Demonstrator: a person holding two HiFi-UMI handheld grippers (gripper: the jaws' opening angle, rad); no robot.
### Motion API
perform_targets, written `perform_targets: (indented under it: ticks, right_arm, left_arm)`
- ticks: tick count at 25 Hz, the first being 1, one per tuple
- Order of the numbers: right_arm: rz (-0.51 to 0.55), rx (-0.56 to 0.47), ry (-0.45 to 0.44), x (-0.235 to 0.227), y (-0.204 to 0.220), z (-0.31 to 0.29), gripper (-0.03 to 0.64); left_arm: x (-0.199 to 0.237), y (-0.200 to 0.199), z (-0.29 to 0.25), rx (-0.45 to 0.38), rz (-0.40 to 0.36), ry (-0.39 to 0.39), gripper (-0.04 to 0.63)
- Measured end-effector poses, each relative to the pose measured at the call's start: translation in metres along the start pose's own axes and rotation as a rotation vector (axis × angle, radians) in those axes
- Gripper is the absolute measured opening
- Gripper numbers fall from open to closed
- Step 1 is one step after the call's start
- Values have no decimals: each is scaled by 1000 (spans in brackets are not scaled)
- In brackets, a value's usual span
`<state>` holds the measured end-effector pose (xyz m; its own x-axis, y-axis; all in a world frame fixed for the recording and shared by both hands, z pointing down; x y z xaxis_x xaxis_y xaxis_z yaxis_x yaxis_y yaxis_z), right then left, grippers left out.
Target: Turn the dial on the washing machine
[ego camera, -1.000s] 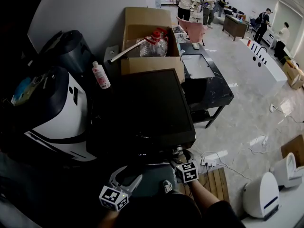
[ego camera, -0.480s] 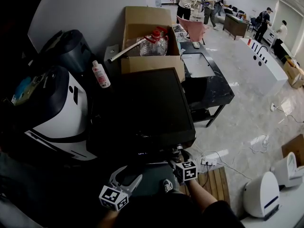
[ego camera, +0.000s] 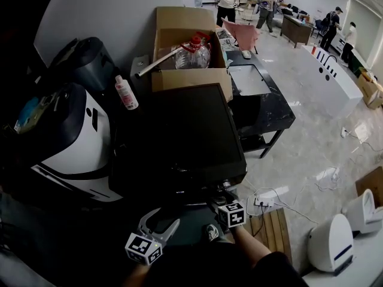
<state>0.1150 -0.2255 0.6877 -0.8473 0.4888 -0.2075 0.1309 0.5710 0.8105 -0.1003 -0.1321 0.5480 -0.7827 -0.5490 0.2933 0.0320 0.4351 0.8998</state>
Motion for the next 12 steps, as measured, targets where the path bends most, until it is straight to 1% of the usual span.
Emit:
perform_targets:
  ticks: [6, 9, 12]
  right_arm:
    - [-14, -7, 10, 1, 2, 1, 328]
    - [-26, -9, 41, -5, 2, 6, 333]
    - [-23, -34, 67, -11, -4, 14, 337]
  left_arm:
    - [3, 1, 2, 2, 3, -8, 252]
    - [4, 2, 3, 7, 5, -4, 252]
    - [4, 1, 4, 9, 5, 6, 252]
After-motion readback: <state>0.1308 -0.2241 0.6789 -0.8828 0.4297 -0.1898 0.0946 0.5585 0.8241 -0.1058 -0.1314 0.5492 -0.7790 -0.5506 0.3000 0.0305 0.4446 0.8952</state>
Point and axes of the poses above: the fingertips, and each gripper's own axes: z backward along the fingers, x to its left, y out of its underside, the point moved 5 cm from there along z, backward along the fingers, and after that the axes turned 7 degrees about z, right-handed, at the moved point
